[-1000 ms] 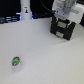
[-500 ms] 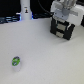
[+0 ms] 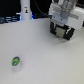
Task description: Open the kcup holder, insert the kcup into the holder, and close the kcup holder
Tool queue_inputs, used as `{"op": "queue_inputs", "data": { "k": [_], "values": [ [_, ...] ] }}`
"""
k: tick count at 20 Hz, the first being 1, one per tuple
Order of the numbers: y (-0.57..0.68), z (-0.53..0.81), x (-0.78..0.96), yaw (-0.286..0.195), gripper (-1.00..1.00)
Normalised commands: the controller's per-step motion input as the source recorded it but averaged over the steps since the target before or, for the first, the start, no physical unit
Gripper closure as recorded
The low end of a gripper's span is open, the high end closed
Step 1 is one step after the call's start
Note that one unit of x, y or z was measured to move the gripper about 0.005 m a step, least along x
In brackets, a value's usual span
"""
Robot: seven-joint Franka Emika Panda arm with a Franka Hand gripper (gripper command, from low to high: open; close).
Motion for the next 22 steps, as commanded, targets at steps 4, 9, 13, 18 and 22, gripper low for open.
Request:
{"op": "queue_inputs", "data": {
  "k": [4,9,13,18,22],
  "values": [
    [-0.30,0.22,0.96,-0.053,1.00],
    [-0.34,0.20,0.95,-0.053,1.00],
    [-0.33,0.19,0.94,-0.054,1.00],
    [-0.37,0.20,0.91,-0.053,1.00],
    [-0.40,0.20,0.88,-0.060,1.00]
  ]
}}
